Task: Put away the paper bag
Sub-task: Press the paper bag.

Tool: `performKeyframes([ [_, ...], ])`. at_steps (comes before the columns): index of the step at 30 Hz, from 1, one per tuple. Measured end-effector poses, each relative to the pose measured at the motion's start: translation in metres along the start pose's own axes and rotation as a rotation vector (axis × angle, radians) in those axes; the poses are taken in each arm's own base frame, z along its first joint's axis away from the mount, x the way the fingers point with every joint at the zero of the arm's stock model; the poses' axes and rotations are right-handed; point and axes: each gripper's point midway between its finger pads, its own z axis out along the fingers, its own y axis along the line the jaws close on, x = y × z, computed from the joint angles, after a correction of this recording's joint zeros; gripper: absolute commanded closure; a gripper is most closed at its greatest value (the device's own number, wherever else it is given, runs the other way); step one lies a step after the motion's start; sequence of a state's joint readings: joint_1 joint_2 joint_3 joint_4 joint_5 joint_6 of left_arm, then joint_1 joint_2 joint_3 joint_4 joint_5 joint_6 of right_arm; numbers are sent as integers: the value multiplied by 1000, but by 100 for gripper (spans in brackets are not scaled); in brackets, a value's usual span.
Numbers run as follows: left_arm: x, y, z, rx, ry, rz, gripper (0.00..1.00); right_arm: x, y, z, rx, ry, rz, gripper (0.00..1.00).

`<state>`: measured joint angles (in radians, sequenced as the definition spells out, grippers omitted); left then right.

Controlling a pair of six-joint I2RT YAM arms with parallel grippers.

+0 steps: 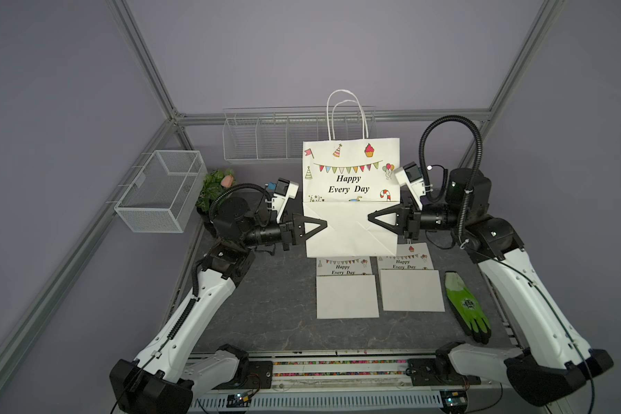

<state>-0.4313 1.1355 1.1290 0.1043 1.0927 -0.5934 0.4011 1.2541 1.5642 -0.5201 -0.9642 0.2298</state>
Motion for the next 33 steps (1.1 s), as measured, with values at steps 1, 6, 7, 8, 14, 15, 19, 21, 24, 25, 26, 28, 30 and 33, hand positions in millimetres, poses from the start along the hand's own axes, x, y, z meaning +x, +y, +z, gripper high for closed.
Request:
performKeyframes([
  [1,1,1,0,-3,2,-4,96,1,-1,0,5,2,6,93],
  [6,3,4,0,-20,2,-13,26,7,-8,1,36,8,26,93],
  [7,3,4,-1,-22,0,-12,24,9,-9,1,40,10,31,93],
  [8,3,4,-1,-24,-2,-12,23,12,-12,1,47,13,37,93],
  [14,1,4,-2,-40,-21,-10,45,24,-21,5,53,22,79,93],
  [15,1,5,-1,-42,-22,-13,50,26,-21,5,52,21,82,93],
  [19,4,6,2,-43,-21,-13,61,28,-19,6,40,19,90,93],
  [21,6,5,5,-40,-18,-13,70,28,-17,7,31,18,89,93],
  [24,10,5,8,-38,-13,-8,80,28,-15,8,23,16,86,93],
  [25,10,5,9,-39,-12,-9,84,29,-15,8,23,16,86,92],
  [26,11,5,9,-42,-12,-8,90,30,-15,8,22,16,90,90],
  [28,12,6,9,-46,-11,-9,97,30,-14,8,22,13,92,83],
  [30,13,7,10,-48,-8,-1,100,31,-16,8,29,10,96,74],
  [33,14,7,9,-60,-6,6,100,33,-19,8,35,11,106,51],
])
